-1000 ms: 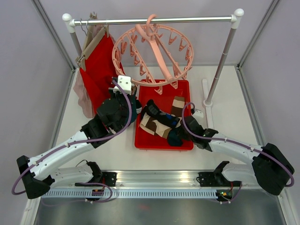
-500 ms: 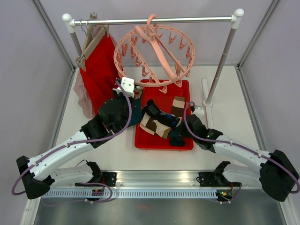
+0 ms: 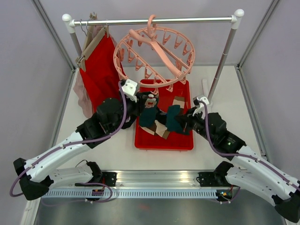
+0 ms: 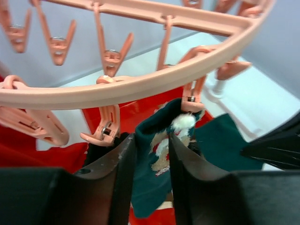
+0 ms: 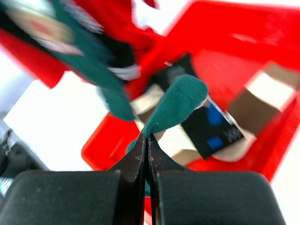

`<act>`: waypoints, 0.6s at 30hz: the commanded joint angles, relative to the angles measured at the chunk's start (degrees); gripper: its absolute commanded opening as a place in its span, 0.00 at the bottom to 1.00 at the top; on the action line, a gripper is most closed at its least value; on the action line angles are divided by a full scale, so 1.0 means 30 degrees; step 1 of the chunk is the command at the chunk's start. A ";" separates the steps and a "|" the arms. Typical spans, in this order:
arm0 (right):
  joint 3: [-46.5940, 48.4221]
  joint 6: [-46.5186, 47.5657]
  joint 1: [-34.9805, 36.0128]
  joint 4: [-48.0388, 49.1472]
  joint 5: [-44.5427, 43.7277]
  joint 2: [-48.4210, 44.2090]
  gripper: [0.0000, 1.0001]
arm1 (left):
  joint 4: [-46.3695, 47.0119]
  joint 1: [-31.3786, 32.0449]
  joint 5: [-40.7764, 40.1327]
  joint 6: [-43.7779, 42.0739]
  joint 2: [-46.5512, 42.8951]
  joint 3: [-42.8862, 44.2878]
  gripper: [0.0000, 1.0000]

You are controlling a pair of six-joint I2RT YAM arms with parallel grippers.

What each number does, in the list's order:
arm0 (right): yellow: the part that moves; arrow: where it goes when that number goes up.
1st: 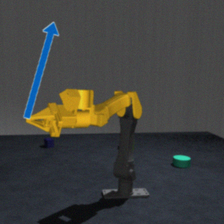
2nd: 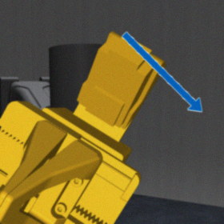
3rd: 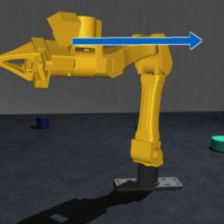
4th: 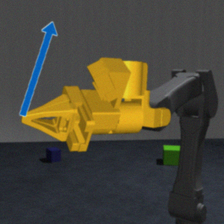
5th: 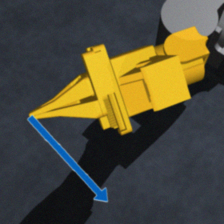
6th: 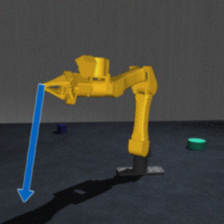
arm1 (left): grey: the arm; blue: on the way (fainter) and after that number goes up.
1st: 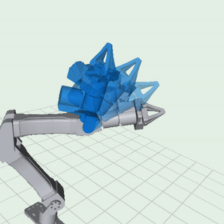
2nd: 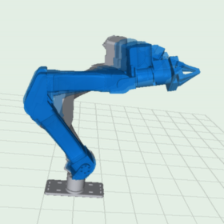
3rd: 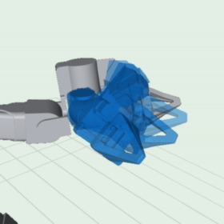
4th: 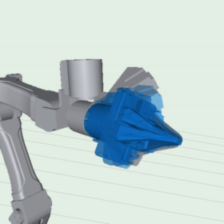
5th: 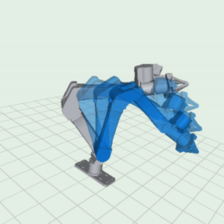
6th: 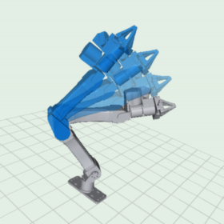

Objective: Clip the socks to the hanger
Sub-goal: Pick up the sock from the bin.

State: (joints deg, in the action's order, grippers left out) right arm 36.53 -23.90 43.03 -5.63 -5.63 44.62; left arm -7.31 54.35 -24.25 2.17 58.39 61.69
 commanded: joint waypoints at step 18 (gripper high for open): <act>0.4227 0.3953 0.0131 -0.0380 0.7589 -0.4882 0.00 | 0.1409 -0.0069 1.0366 0.4749 -0.2385 -0.0523 0.58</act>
State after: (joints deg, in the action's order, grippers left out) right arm 46.09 -13.04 43.03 -7.84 13.76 31.18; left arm -7.20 54.35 1.04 11.60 50.68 61.25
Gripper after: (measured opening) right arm 0.010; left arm 0.574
